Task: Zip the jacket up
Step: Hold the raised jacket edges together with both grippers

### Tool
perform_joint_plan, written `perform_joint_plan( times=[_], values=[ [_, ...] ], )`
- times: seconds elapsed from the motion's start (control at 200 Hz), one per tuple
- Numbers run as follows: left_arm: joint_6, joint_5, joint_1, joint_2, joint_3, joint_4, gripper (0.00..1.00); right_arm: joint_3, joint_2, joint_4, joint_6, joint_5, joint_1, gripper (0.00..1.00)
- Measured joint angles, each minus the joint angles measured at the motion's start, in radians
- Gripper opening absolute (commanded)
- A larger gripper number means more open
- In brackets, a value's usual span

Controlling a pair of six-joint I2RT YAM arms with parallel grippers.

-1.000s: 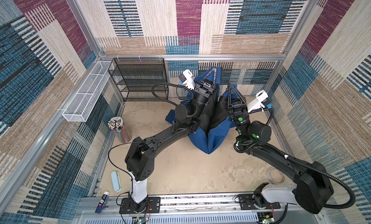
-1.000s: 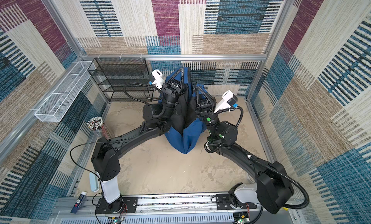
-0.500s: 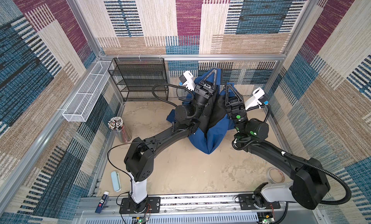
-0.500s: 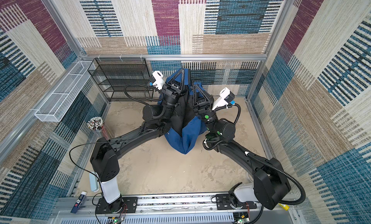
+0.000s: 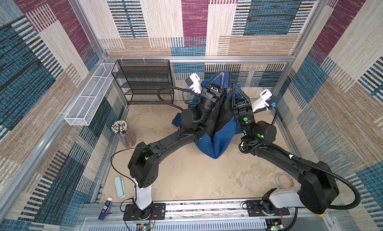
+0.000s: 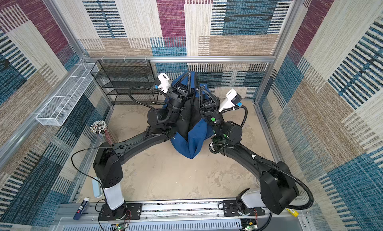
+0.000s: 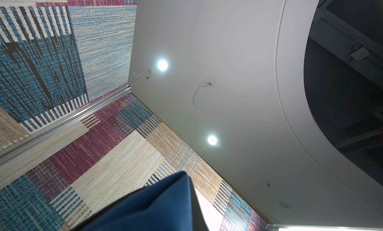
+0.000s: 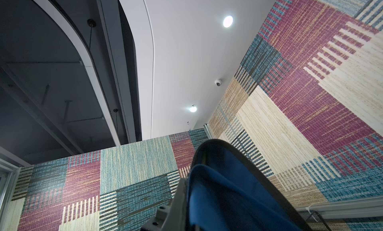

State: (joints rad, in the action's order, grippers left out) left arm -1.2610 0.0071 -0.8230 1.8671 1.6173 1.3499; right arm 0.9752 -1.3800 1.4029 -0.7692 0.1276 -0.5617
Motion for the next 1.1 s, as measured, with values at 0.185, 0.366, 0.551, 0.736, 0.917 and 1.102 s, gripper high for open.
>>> perform_joint_plan(
  times=[0.185, 0.366, 0.551, 0.736, 0.917, 1.102],
  values=[
    [-0.005, 0.000, 0.000, 0.000, 0.000, 0.000, 0.00, 0.007, -0.008, 0.000, -0.013, 0.000, 0.001, 0.00],
    [-0.015, 0.000, 0.000, 0.000, 0.000, 0.000, 0.00, 0.010, -0.009, 0.000, -0.032, 0.001, 0.001, 0.00],
    [-0.019, -0.004, -0.002, 0.000, -0.009, 0.003, 0.00, 0.010, -0.010, 0.000, -0.045, 0.002, 0.003, 0.00],
    [-0.021, -0.003, -0.002, 0.000, -0.009, 0.004, 0.00, 0.008, -0.009, 0.000, -0.047, 0.003, 0.003, 0.00],
    [-0.022, -0.003, -0.002, 0.000, -0.009, 0.004, 0.00, -0.008, 0.002, 0.000, -0.060, 0.002, 0.003, 0.00],
    [-0.022, -0.003, -0.002, 0.002, -0.007, 0.004, 0.00, -0.023, 0.019, 0.000, -0.063, 0.001, 0.003, 0.00]
  ],
)
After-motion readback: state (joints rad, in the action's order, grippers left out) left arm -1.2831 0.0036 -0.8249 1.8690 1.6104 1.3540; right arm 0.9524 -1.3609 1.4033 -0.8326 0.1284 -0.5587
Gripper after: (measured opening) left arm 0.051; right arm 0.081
